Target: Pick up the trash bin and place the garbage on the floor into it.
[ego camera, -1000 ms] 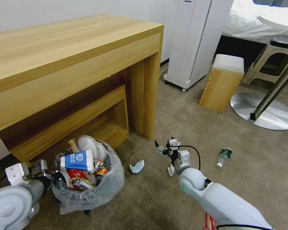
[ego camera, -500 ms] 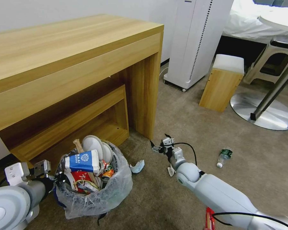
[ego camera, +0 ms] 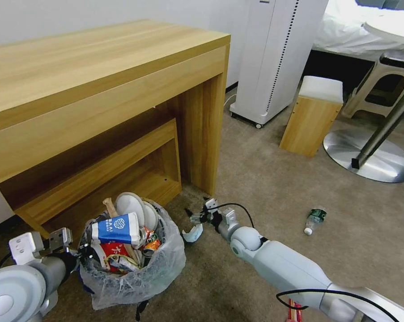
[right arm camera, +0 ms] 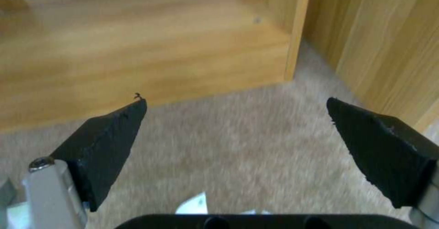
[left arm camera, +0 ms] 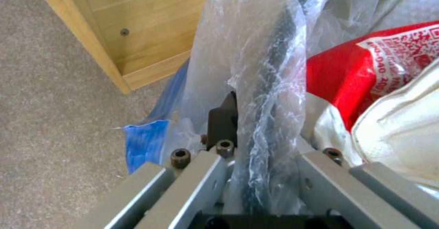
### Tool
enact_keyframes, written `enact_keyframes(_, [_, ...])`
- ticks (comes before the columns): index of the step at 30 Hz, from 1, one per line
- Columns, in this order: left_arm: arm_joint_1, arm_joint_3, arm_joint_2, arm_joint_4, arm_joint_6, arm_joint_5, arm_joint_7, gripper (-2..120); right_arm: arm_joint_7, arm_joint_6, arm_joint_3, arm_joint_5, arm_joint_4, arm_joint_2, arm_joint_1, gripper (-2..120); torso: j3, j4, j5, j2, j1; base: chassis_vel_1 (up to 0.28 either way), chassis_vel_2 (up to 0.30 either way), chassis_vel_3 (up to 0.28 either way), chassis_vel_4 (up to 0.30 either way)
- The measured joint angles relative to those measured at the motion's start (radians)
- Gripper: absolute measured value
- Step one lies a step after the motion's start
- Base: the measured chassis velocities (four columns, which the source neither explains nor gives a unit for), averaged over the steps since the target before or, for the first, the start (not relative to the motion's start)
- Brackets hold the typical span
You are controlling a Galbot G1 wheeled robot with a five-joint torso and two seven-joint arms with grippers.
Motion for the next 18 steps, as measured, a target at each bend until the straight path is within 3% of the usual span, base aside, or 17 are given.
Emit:
enact_keyframes(4, [-0.006, 0.005, -0.008, 0.013, 0.000, 0.012, 0.003, 0, -0.032, 0.003, -0.016, -0.002, -0.033, 0.006, 0.000, 100, 0.000, 0.0002, 0.0000, 0.000, 0.000, 0.000, 0.000, 0.000, 0.000])
enact_keyframes(8, [-0.016, 0.015, -0.013, 0.030, 0.000, 0.025, 0.008, 0, -0.052, 0.076, -0.040, -0.030, -0.090, 0.030, 0.000, 100, 0.000, -0.0003, 0.0000, 0.000, 0.000, 0.000, 0.000, 0.000, 0.000])
enact_keyframes(11, [-0.021, 0.016, -0.014, 0.040, 0.000, 0.030, 0.010, 0, 0.042, 0.134, -0.061, -0.130, -0.155, 0.074, 0.007, 100, 0.000, 0.0002, 0.0002, 0.000, 0.000, 0.000, 0.000, 0.000, 0.000])
enact_keyframes(18, [-0.021, 0.017, -0.011, 0.052, 0.001, 0.038, 0.018, 0, 0.041, 0.094, -0.050, -0.218, -0.171, 0.091, 0.002, 100, 0.000, 0.0001, 0.0001, 0.000, 0.000, 0.000, 0.000, 0.000, 0.000])
